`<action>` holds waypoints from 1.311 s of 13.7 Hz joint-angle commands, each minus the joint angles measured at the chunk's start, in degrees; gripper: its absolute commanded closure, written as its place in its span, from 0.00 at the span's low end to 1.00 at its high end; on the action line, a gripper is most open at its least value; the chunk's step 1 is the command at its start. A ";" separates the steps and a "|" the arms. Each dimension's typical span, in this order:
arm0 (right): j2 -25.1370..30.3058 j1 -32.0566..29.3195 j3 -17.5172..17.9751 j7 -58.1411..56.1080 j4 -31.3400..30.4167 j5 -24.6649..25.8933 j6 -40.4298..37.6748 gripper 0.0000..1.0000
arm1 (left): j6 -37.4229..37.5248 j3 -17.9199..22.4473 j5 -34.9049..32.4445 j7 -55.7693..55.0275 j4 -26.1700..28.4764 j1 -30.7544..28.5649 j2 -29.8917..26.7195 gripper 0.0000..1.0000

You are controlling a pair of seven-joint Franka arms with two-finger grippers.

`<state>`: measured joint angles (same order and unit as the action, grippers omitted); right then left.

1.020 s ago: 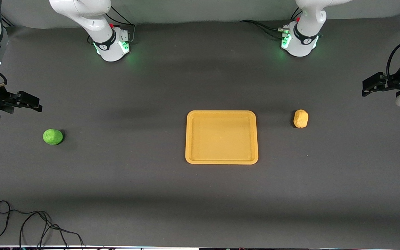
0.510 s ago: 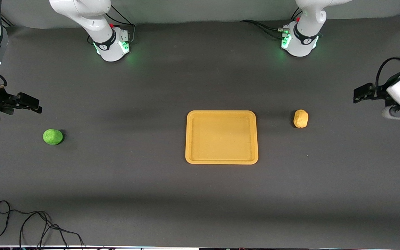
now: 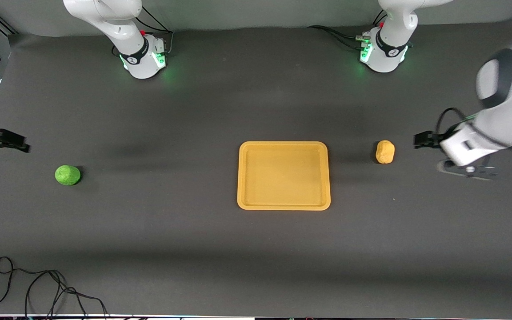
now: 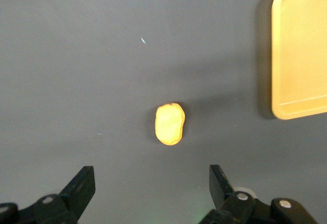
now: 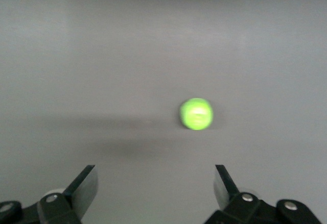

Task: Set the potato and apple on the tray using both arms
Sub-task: 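Grasp the potato with the left gripper while the right gripper reaches the apple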

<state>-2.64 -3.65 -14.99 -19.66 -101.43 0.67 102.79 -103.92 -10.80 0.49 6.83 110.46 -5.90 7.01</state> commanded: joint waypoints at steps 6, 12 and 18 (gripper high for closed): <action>0.80 0.66 -6.81 -10.05 -8.94 -2.69 10.21 0.00 | -23.76 0.52 0.56 -0.23 18.30 2.91 11.60 0.08; -5.77 1.10 -6.72 -13.46 -19.50 -10.05 28.41 0.00 | -21.95 0.52 0.39 0.99 16.47 2.38 12.25 0.61; -17.03 0.93 -6.72 -19.10 -19.42 -17.54 37.92 0.00 | -15.70 -3.52 12.52 -20.66 -6.70 10.27 18.18 0.70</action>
<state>-16.76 -2.98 -21.32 -35.76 -121.50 -13.63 138.59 -121.09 -14.23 12.00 -4.72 112.46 -0.56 19.93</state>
